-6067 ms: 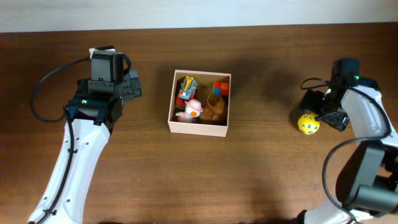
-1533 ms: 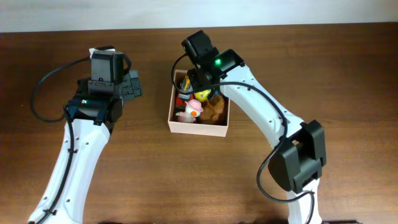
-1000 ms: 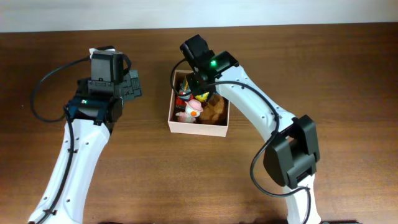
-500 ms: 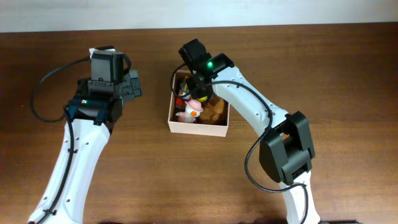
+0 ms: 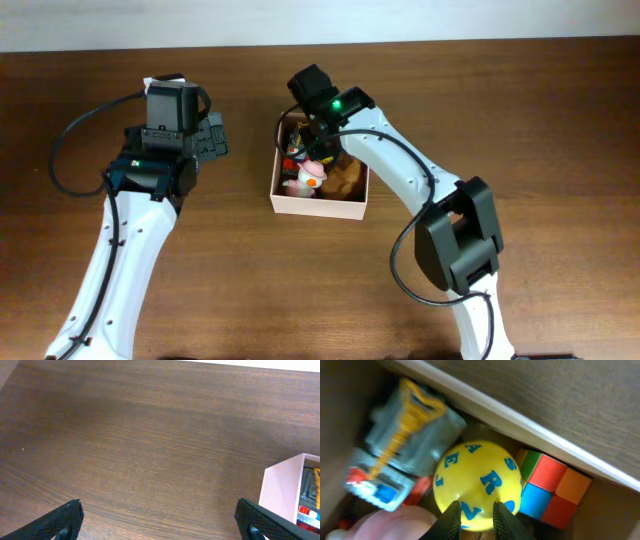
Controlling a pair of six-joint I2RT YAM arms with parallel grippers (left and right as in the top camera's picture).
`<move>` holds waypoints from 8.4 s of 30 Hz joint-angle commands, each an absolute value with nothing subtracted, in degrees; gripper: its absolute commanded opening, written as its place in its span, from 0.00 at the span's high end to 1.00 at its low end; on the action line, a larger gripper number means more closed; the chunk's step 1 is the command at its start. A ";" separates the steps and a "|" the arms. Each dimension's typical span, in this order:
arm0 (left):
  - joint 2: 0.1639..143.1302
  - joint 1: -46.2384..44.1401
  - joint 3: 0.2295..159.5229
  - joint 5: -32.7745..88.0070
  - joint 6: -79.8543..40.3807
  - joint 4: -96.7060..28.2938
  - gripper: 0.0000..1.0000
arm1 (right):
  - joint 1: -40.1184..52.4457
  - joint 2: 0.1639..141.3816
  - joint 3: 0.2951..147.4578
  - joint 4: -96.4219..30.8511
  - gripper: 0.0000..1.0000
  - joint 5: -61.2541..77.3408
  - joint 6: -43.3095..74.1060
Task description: Pack container
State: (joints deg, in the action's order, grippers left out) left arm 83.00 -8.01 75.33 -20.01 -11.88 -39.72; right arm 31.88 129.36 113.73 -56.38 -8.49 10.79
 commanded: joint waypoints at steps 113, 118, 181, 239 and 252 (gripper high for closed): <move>83.15 -8.10 75.68 -20.80 -12.82 -39.72 0.01 | 11.16 23.90 86.15 -66.30 0.01 -20.16 9.65; 83.15 -8.10 75.68 -20.80 -12.82 -39.72 0.01 | 7.38 18.39 68.60 -56.47 0.01 -19.97 9.65; 83.15 -8.10 75.68 -20.80 -12.82 -39.72 0.01 | -2.68 0.23 0.99 -5.89 0.01 -0.47 -3.75; 64.14 -8.19 75.18 -21.04 -12.80 -41.58 0.01 | -2.66 0.25 0.62 -5.08 0.01 0.89 -5.56; 26.63 -6.52 63.40 -20.82 -12.80 -39.48 0.01 | -2.66 0.25 0.62 -5.08 0.01 0.89 -5.56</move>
State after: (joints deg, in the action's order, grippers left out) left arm 31.07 -7.53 67.22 -20.03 -12.10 -39.55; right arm -2.22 0.91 1.21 -5.23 0.14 -5.17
